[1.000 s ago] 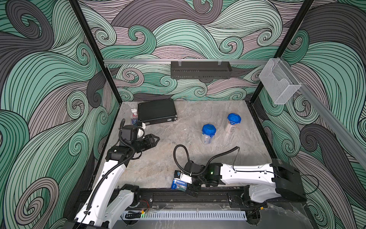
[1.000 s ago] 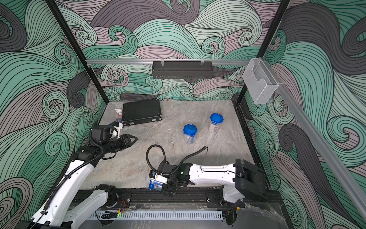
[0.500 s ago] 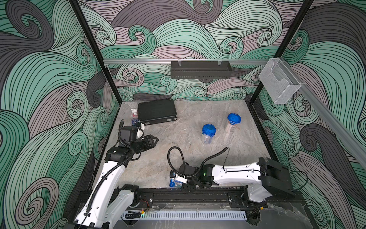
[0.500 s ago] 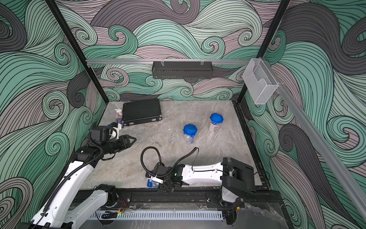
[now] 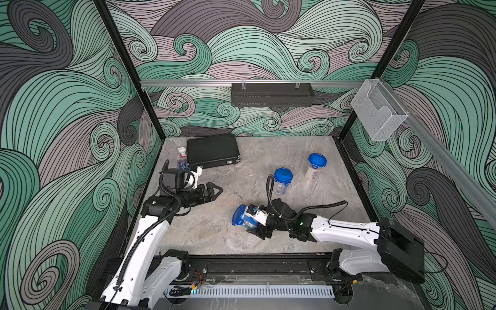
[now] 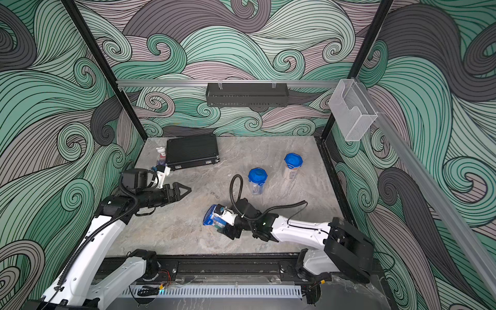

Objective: Take out toiletry kits
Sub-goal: Place the container at the center of the board.

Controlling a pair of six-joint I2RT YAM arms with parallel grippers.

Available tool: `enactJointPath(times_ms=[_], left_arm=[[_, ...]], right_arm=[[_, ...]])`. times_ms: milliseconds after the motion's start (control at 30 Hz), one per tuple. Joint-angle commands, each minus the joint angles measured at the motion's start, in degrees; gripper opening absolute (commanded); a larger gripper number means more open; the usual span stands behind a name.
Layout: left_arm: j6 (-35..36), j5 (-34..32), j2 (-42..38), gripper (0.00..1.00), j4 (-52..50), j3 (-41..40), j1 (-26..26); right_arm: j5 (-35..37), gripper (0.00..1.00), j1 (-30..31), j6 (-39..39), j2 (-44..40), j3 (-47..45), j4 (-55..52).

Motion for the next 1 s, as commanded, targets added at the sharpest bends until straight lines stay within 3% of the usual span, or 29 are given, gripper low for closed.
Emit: enactJointPath(times_ms=[0,133,533,800,967], left_arm=[[5.77,9.05,2.30,0.89,-7.29,4.18,-2.20],[7.83,5.00,3.38,0.93,-10.36,4.95,-8.58],[10.51,-3.45,10.22,0.94,-14.22,8.01,-19.39],[5.65,-1.99,10.72,0.95,-9.26,7.31,-23.68],[4.19,-4.64,11.75,0.95,-8.15,5.65,-25.23]], right_arm=[[-8.75,0.59,-1.55,-4.82,-1.38,1.16,11.18],[-12.50,0.60,-3.31,-5.96,-0.99,0.01,15.05],[-17.33,0.60,-4.07,-6.45,-0.53,-0.79,16.02],[-17.18,0.60,-4.03,-6.51,-0.10,-0.51,15.30],[-17.25,0.60,-4.04,-6.52,-0.61,-0.42,15.04]])
